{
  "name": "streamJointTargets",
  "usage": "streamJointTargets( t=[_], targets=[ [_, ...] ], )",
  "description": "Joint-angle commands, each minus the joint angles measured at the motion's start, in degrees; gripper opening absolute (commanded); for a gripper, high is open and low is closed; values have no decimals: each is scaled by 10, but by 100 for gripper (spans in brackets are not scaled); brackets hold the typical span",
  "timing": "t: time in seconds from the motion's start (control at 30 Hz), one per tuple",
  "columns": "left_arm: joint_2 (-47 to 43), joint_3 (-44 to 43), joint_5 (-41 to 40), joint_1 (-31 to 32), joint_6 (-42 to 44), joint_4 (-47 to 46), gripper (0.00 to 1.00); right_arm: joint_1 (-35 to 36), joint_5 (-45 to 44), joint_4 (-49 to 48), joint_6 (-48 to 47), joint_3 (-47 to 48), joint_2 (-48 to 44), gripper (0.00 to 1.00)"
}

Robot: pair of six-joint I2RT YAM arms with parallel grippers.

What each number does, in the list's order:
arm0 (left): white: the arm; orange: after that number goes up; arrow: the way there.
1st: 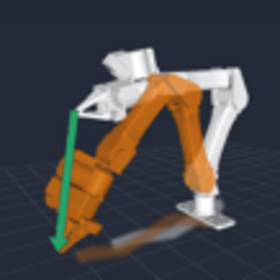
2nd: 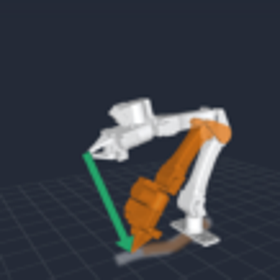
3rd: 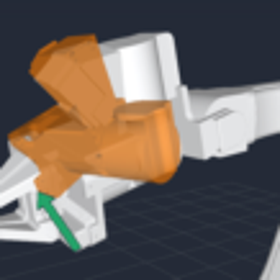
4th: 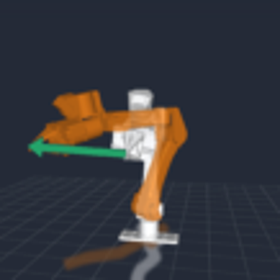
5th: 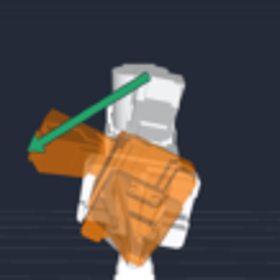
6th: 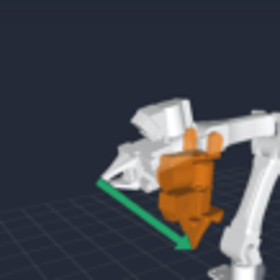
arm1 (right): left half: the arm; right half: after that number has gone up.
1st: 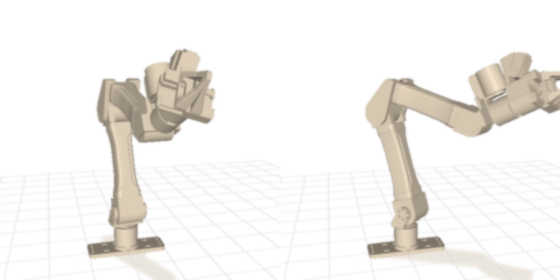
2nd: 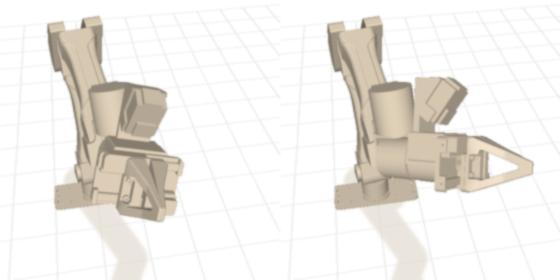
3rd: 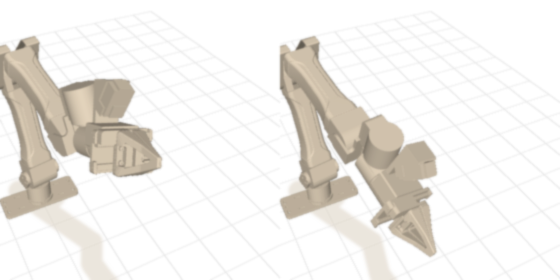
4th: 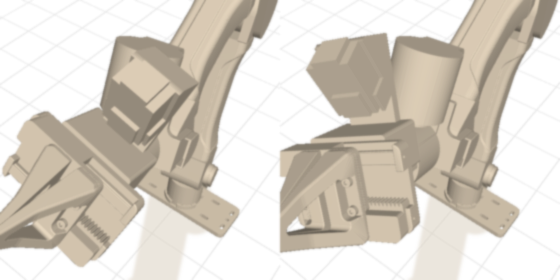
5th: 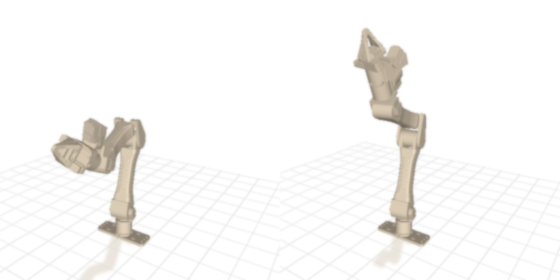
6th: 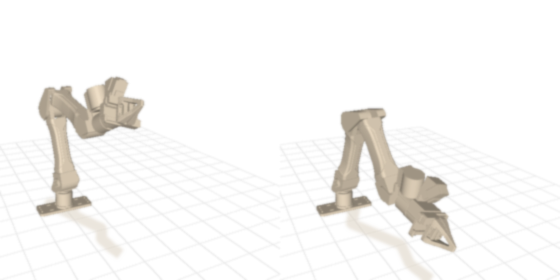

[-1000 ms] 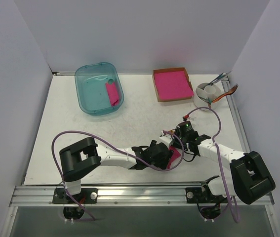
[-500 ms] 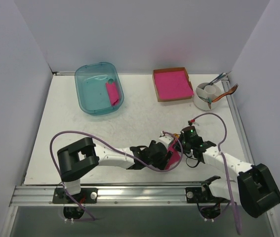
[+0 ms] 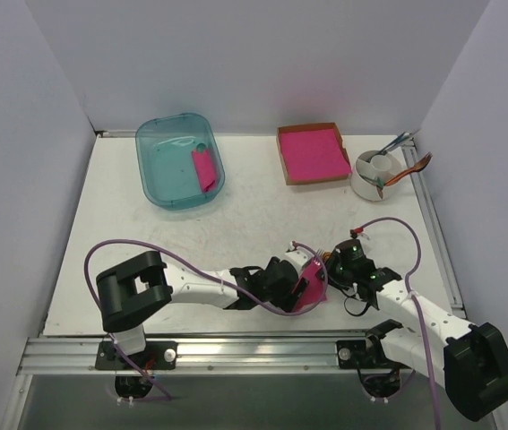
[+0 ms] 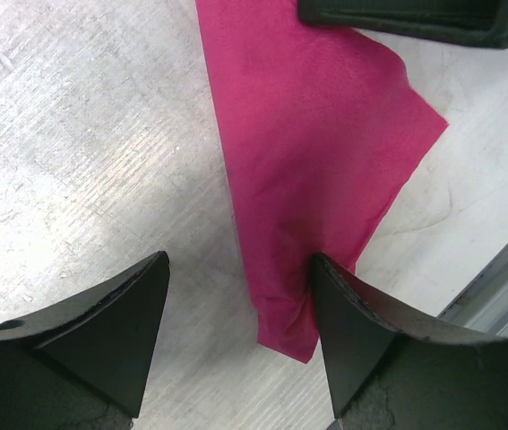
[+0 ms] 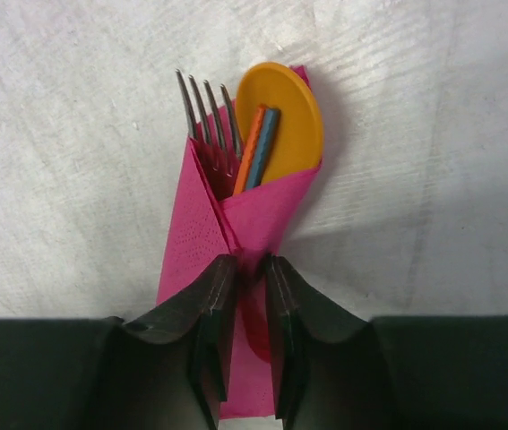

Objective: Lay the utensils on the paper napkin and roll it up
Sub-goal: Roll the napkin at the center of the board.

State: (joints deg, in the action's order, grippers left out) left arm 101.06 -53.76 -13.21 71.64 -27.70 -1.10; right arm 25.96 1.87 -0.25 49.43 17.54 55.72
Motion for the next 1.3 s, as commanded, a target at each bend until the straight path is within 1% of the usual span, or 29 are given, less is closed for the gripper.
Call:
streamJointTargets(
  t=[0.0, 0.03, 0.07, 0.13, 0.17, 0.23, 0.37, 0.47, 0.5, 0.57, 0.67, 0.9, 1.1, 1.2, 1.27],
  targets=[
    [-5, 16, 20, -1, 14, 44, 74, 5, -2, 30, 4, 6, 14, 23],
    [-6, 16, 22, -1, 16, 44, 74, 6, -3, 37, 4, 7, 16, 27],
    [-4, 16, 23, 1, 17, 43, 73, 6, -5, 39, 3, 9, 14, 34],
    [-2, 16, 22, 2, 19, 44, 74, 6, -12, 49, 3, 13, 6, 36],
    [-2, 16, 22, 3, 20, 43, 73, 5, -13, 52, 1, 14, 6, 40],
    [-2, 18, 23, 3, 22, 43, 74, 6, -13, 55, -3, 23, 11, 42],
    [-13, 24, 28, 3, 35, 33, 73, 6, -13, 55, -8, 36, 31, 42],
    [-15, 25, 32, 4, 44, 30, 73, 6, -17, 68, 0, 42, 7, 43],
    [-15, 25, 33, 4, 46, 29, 73, 5, -35, 72, 4, 43, -2, 44],
    [-12, 25, 36, 7, 49, 25, 73, 5, -41, 80, 3, 52, -16, 53],
    [-6, 16, 35, 11, 52, 26, 73, 4, -45, 101, -9, 75, 0, 54],
    [-2, 11, 18, 19, 57, 31, 73, 7, -9, 80, -26, 77, 25, 55],
    [-1, 1, 6, 24, 68, 45, 73, 14, -10, 78, -30, 79, 57, 55],
    [3, -4, 2, 27, 74, 51, 73, 21, -14, 79, -32, 83, 66, 54],
    [5, -4, 1, 28, 77, 51, 73, 23, -15, 76, -31, 83, 69, 51]
  ],
)
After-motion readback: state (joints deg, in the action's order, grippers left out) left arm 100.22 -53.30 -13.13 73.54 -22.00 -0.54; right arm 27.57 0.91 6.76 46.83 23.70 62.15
